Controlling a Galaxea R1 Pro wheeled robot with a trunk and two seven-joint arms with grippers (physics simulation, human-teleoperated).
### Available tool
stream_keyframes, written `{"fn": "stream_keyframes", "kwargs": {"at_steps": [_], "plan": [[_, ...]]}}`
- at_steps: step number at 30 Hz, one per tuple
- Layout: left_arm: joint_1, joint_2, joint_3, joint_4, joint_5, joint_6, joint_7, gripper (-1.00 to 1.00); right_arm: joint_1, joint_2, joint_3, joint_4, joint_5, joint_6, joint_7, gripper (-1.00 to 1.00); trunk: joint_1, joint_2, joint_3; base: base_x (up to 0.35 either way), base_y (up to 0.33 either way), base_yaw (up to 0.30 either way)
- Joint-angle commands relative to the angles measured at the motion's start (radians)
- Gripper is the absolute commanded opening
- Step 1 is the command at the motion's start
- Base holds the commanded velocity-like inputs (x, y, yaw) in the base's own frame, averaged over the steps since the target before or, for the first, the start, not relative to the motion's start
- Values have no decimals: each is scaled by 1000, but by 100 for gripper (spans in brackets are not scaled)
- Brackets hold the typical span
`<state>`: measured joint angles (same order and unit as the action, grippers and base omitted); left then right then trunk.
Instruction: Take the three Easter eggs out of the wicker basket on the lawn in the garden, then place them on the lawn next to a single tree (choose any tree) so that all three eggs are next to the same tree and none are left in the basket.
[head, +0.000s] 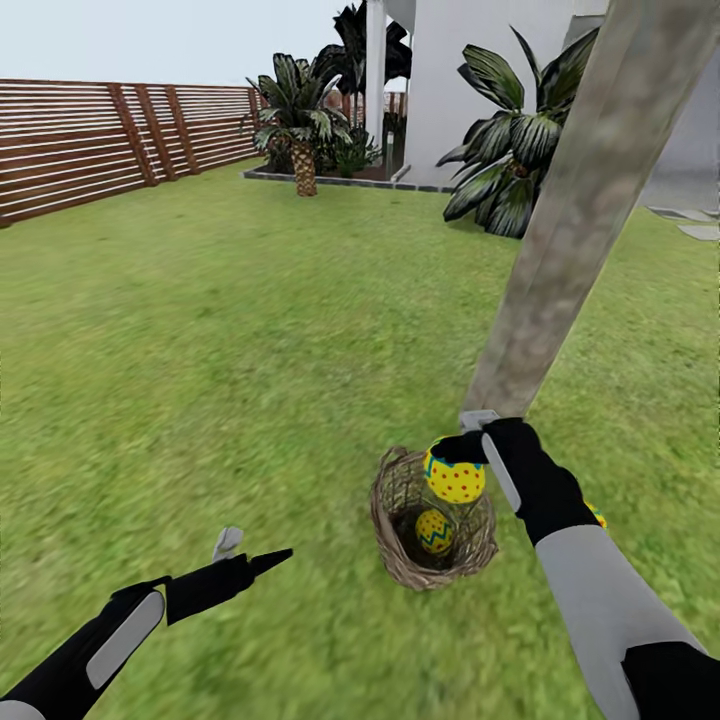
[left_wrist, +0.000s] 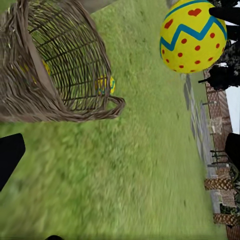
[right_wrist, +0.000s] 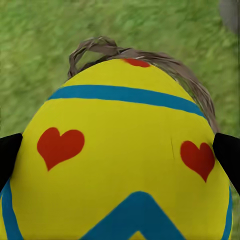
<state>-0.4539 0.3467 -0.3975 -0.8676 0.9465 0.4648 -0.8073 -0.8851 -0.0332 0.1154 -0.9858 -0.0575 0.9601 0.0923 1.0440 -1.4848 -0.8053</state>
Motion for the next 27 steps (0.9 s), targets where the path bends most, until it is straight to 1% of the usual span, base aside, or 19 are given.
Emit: {"fn": "stream_keyframes", "kwargs": {"at_steps": [1, 4, 5, 7, 8, 9, 17, 22, 27], "plan": [[0, 0, 0, 2, 0, 0, -2, 100, 0, -2, -1, -3, -1, 0, 0, -100, 0, 0, 0, 0, 203, -26], [0, 0, 0, 2, -1, 0, -4, 100, 0, -2, 0, -37, 5, 0, 0, -100, 0, 0, 1, 0, 255, -7], [0, 0, -1, 2, -1, 0, -5, 100, 0, -8, 0, -44, 7, 0, 0, -100, 0, 0, 1, 0, 230, -41], [1, -1, -1, 2, -3, 0, -5, 100, 0, -48, -2, -64, 0, 1, 1, -100, 0, 0, 1, 0, 203, -176], [0, -1, -1, 2, -4, 0, -4, 100, 0, -60, -2, -84, -2, 2, 1, -100, 0, 0, 1, 0, 261, -259], [0, -1, -1, 2, -4, 0, -5, 100, 0, -63, -2, -91, -2, 2, 1, -100, 0, 0, 1, 0, 268, -269], [0, -2, -2, 2, -5, 0, -5, 100, 0, -73, -5, -97, -2, 2, 1, -100, 0, 0, 1, 0, 275, -279], [0, -8, -2, 2, -3, 0, -3, 100, 0, -73, -3, -97, -1, 2, 0, -100, 0, 0, 1, 3, 276, -280], [0, -8, -3, 2, -4, 0, 0, 100, 0, -73, -2, -97, 0, 2, -1, -100, 0, 0, 1, 113, 263, -268]]}}
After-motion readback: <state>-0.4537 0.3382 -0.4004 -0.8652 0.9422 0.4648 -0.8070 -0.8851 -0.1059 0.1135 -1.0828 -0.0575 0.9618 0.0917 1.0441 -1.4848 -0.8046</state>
